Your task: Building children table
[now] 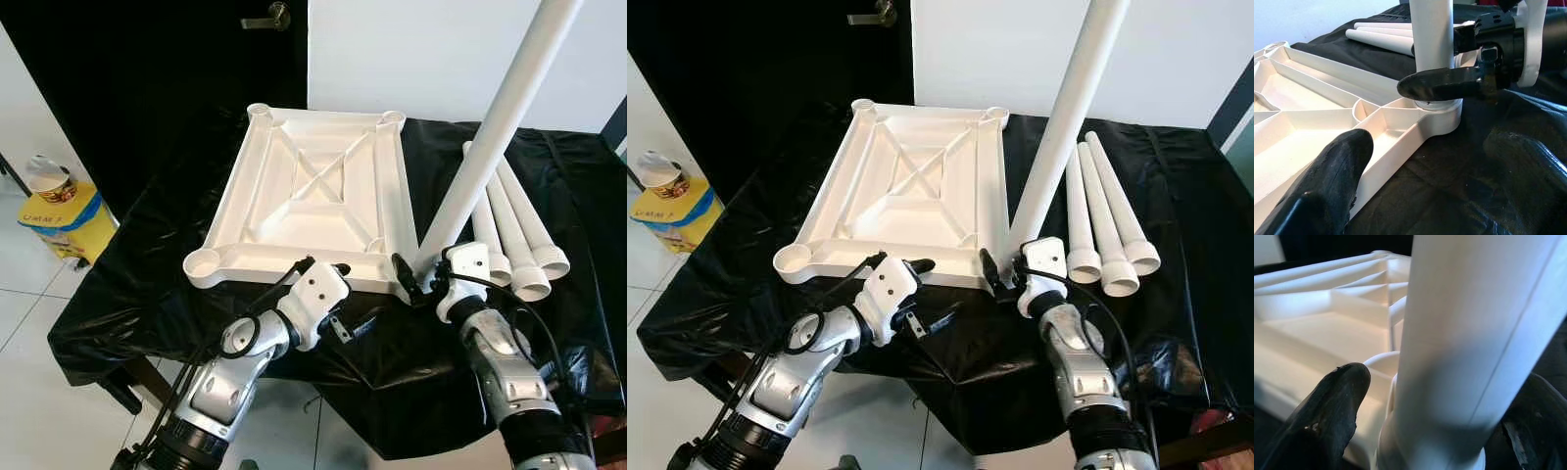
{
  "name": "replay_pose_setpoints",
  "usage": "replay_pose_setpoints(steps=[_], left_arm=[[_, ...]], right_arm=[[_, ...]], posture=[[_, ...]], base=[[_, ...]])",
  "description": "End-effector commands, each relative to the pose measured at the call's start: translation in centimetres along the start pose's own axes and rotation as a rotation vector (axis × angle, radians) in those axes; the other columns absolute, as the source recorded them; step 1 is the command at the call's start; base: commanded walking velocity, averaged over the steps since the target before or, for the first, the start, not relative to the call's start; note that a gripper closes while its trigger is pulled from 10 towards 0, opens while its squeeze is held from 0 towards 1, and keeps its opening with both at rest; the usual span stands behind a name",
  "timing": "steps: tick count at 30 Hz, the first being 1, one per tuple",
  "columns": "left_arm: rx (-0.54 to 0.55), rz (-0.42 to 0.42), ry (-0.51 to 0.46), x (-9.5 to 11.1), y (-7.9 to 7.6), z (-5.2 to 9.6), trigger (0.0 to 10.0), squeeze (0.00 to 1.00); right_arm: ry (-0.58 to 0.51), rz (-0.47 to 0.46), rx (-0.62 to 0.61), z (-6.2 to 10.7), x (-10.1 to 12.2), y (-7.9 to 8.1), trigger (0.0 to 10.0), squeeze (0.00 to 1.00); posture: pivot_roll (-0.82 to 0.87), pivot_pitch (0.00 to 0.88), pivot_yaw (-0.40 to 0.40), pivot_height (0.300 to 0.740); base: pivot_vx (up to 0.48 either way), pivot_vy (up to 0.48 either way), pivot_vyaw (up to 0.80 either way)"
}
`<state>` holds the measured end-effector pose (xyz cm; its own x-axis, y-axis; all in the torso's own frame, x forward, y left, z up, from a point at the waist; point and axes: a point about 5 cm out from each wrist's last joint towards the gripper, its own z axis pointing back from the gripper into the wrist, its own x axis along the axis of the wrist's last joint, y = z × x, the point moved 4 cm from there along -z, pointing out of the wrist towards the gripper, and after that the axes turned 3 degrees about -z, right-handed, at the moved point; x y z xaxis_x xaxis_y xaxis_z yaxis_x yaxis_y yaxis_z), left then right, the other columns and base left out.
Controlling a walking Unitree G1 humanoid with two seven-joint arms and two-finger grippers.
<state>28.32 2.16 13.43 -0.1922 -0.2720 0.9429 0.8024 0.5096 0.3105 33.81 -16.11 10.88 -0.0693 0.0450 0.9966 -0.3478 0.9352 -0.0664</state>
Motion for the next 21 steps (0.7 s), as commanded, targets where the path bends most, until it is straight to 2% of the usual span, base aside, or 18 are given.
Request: replay_pose_setpoints(steps=[1,6,8,9,10,21], left_arm=[[-0.009,-0.01,-0.016,0.5,-0.3,-0.1,10.0,0.0],[-0.017,-0.009,-0.011,0.4,-0.6,0.0,10.0,0.0],[-0.021,-0.005,-0.008,0.3,-0.8,0.2,10.0,0.0],[-0.022,-0.004,-0.006,0.3,-0.9,0.3,10.0,0.0],[-0.022,-0.002,-0.002,0.2,-1.0,0.3,10.0,0.0],[0.0,0.006,0.002,0.1,-0.6,0.4,10.0,0.0]], right_arm=[[-0.001,0.014,0.079,-0.3,0.3,-0.2,10.0,0.0],[0.016,0.04,0.146,-0.9,0.6,-1.0,10.0,0.0],[0.022,0.054,0.162,-1.2,0.7,-1.2,4.4,0.0],[0.023,0.059,0.165,-1.3,0.7,-1.2,4.4,0.0],[0.024,0.063,0.167,-1.4,0.7,-1.4,0.0,0.0],[0.061,0.053,0.183,-1.2,-0.3,-1.7,0.0,0.0]], posture=[[0.02,0.0,-0.038,0.74],[0.03,0.0,-0.038,0.74],[0.03,0.01,-0.038,0.74],[0.03,0.01,-0.038,0.74],[0.03,0.014,-0.043,0.74],[0.03,0.035,-0.058,0.74]], base=[[0.0,0.0,0.0],[0.0,0.0,0.0],[0.0,0.0,0.0],[0.0,0.0,0.0],[0.0,0.0,0.0],[0.0,0.0,0.0]])
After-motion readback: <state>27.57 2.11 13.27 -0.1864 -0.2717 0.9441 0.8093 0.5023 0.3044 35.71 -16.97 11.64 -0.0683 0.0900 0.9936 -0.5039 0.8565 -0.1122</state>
